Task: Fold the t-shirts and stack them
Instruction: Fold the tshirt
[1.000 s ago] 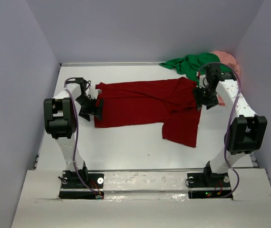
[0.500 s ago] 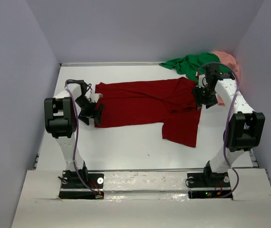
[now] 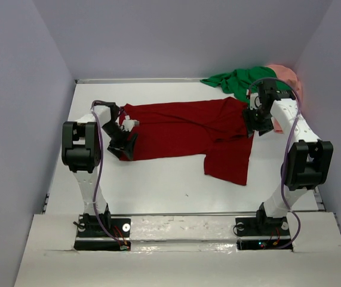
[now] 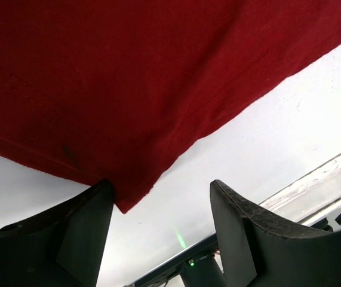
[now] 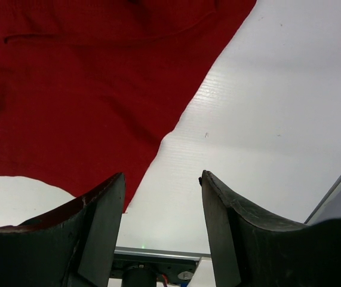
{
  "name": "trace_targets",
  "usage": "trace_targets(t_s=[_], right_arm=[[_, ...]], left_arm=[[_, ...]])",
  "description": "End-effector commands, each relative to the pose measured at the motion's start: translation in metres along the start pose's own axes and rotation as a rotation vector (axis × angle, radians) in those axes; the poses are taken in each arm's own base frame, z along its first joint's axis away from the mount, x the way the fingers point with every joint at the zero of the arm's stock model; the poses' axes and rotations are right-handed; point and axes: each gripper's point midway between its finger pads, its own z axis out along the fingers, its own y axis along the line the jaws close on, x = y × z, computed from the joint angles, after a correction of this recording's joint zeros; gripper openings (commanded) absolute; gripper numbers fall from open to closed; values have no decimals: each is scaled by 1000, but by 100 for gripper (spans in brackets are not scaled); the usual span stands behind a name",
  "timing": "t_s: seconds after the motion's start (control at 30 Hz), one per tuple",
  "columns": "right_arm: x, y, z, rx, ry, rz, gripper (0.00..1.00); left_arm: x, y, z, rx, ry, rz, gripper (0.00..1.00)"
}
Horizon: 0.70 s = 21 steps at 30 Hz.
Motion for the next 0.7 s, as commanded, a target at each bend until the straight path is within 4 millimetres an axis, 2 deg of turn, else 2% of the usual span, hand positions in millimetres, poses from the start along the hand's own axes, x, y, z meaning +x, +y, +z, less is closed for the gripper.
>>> trace_targets(t_s=[0.0, 0.2, 0.23, 0.3, 0.33, 0.4, 0.43, 0.5, 0.67], right_arm=[[-19, -5, -15, 9, -64, -12, 59], [-23, -6, -26, 14, -83, -19, 59], [-24, -6, -28, 15, -85, -20, 59], [-26, -6, -32, 20, -98, -20, 59], [-26, -6, -34, 20, -99, -22, 59], [-25, -8, -35, 17, -98, -15, 59], [-22, -7, -34, 9, -86, -13, 59], [-11, -2, -28, -15, -48, -14, 58], [24, -5, -8, 1, 83, -44, 57]], left_arm=[[21, -4, -2, 28, 71, 36, 73], [30, -2, 1, 2, 83, 21, 47], [32, -1, 2, -5, 85, 20, 37], [34, 1, 3, -16, 89, 13, 29], [35, 1, 3, -19, 89, 12, 20], [37, 2, 4, -26, 94, 7, 13], [37, 3, 5, -29, 95, 7, 6], [37, 3, 6, -31, 96, 4, 1], [36, 6, 8, -39, 94, 1, 0]])
